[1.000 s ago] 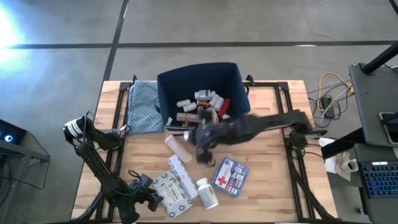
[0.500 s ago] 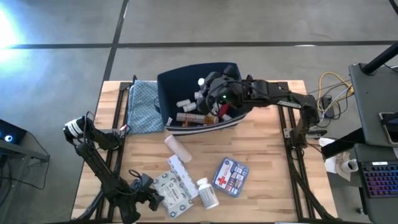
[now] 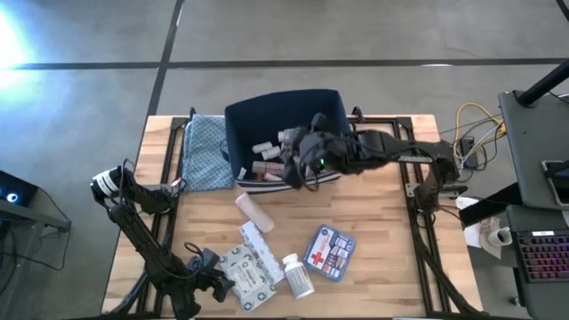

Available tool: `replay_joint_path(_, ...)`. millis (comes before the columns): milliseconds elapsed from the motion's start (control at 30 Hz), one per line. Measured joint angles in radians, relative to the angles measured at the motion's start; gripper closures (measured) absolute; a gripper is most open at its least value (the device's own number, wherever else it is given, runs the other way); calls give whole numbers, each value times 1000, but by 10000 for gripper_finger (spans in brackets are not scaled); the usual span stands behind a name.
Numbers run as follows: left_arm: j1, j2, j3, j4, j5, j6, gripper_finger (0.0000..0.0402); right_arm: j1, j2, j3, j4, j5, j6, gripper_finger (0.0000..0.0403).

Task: Pick & place medical supplies in basket/bin
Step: Put the white and yellow pill bottle into the blue bin

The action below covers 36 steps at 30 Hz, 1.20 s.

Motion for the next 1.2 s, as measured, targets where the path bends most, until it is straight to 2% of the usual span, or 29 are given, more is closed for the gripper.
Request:
replay_joint_path(167, -1, -3, 0, -8, 0, 48, 107, 73, 0, -9, -6, -75, 42, 113)
replay_joint_path(367, -1, -7, 0, -18, 0, 49, 107, 138, 16, -97, -22, -292, 333, 113)
replay_joint_path(567, 0, -7, 0, -21, 0, 50, 107, 235, 87, -242, -13, -457, 419, 116)
replay_joint_path(833, 0, -7, 0, -21, 0, 50, 107, 294, 220, -359, 1, -643, 647, 134)
replay_joint_path(1000, 0, -7, 0, -20, 0, 50, 107, 325, 282, -345, 8, -692, 723, 137)
replay_joint_path(1200, 0, -7, 0, -21, 0, 50, 107, 332, 351, -243, 0, -732, 762, 119)
